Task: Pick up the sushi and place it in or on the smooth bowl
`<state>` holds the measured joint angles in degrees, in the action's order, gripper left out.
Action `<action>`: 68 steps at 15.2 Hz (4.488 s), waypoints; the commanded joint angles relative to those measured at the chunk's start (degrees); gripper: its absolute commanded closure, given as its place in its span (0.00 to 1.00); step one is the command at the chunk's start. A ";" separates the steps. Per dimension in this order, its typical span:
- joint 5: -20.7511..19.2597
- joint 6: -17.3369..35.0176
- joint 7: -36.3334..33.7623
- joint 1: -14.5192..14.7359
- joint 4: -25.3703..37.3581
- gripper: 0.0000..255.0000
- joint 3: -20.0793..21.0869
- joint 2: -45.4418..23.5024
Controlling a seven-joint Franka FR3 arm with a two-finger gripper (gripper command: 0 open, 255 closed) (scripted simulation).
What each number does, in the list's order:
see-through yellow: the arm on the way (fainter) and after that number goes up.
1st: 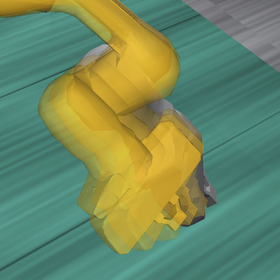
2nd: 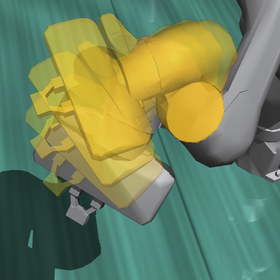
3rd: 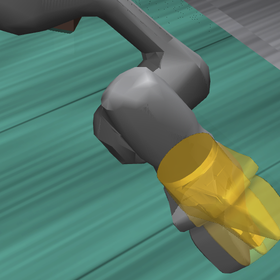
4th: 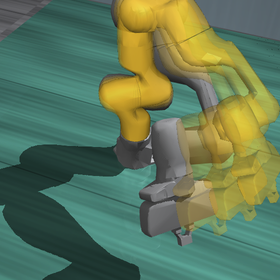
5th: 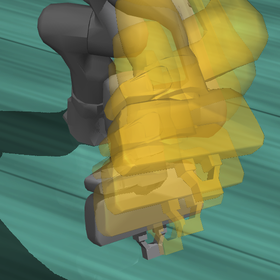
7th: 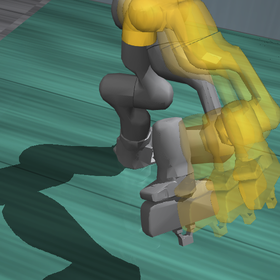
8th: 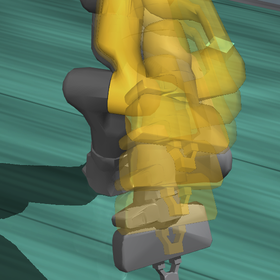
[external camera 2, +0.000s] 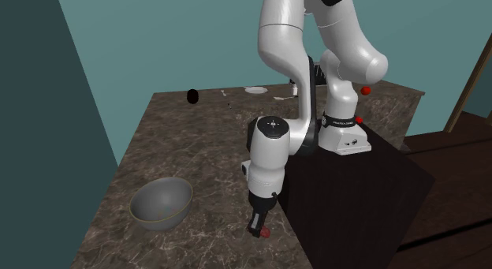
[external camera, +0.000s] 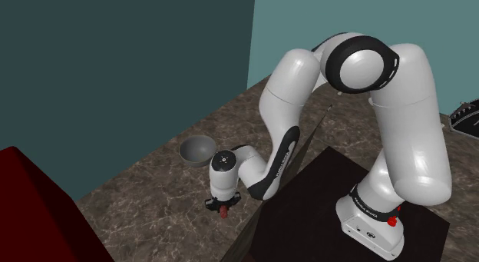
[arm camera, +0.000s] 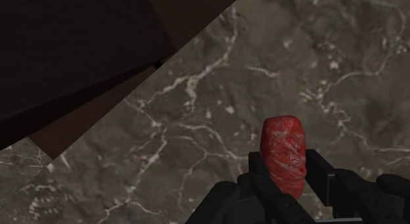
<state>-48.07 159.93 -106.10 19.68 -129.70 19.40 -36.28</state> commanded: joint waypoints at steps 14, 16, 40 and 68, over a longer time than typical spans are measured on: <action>6.33 -3.94 5.24 -5.00 -3.40 1.00 6.24 7.03; 7.96 -4.83 6.51 -6.14 -4.01 1.00 7.69 8.58; 28.08 -16.47 24.15 -17.84 -4.22 1.00 20.67 23.59; 19.57 -30.77 40.69 -18.05 39.40 1.00 8.53 -7.07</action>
<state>-28.24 128.49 -65.24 1.65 -89.92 28.13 -43.06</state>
